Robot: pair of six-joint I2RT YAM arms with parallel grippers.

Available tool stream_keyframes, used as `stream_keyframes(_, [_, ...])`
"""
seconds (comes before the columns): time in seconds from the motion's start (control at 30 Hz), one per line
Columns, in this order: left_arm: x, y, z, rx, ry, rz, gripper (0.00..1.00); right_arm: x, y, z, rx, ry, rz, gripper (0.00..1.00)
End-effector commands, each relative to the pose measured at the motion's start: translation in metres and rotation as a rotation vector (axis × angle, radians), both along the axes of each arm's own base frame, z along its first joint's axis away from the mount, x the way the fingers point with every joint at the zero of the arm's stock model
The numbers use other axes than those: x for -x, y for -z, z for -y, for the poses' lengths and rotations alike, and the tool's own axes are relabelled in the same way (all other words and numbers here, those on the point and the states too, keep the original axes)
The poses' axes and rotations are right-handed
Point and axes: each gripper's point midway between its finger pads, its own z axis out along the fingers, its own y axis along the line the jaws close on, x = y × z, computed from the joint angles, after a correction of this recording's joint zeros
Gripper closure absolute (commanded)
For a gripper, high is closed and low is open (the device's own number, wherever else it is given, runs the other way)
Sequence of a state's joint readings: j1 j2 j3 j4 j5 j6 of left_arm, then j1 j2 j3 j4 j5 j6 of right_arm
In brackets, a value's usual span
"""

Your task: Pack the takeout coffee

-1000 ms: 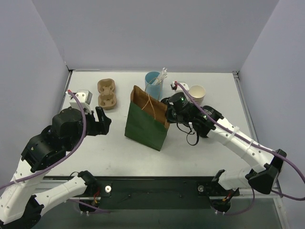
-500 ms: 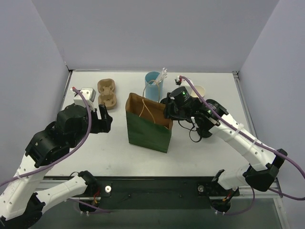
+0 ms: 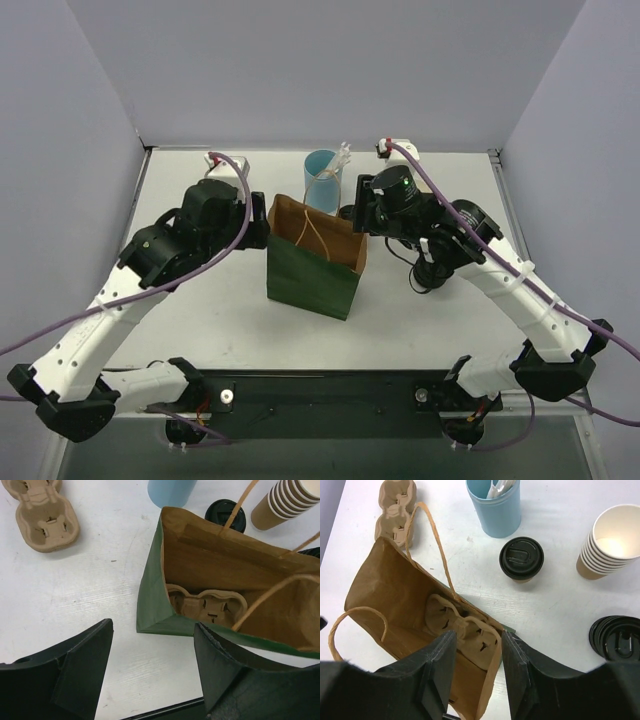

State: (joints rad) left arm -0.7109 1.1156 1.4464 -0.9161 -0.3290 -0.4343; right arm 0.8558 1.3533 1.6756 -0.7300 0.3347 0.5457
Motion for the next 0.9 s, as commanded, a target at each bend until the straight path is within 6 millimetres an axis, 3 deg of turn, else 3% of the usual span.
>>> stream_keyframes(0.0, [-0.03, -0.021, 0.009, 0.083, -0.004, 0.049, 0.27, -0.003, -0.013, 0.02, 0.065, 0.017, 0.049, 0.58])
stream_keyframes(0.17, [-0.057, -0.023, 0.01, 0.118, -0.004, 0.07, 0.28, 0.0, -0.017, 0.033, 0.055, 0.034, 0.057, 0.58])
stream_keyframes(0.27, [-0.068, -0.014, 0.022, 0.104, 0.048, 0.052, 0.31, 0.002, -0.018, 0.038, 0.052, 0.036, 0.062, 0.58])
stream_keyframes(0.5, [-0.074, 0.006, 0.033, 0.093, 0.089, 0.021, 0.34, 0.0, -0.015, 0.052, 0.046, 0.054, 0.049, 0.58])
stream_keyframes(0.67, [-0.081, 0.023, 0.03, 0.032, 0.079, -0.026, 0.47, -0.007, -0.007, 0.056, 0.057, 0.063, 0.023, 0.58])
stream_keyframes(0.83, [-0.077, 0.039, 0.028, -0.019, 0.103, -0.069, 0.52, -0.017, -0.006, 0.052, 0.043, 0.077, 0.005, 0.58])
stream_keyframes(0.87, [-0.075, 0.04, 0.027, -0.022, 0.104, -0.069, 0.57, -0.019, -0.006, 0.051, 0.043, 0.075, 0.004, 0.58])
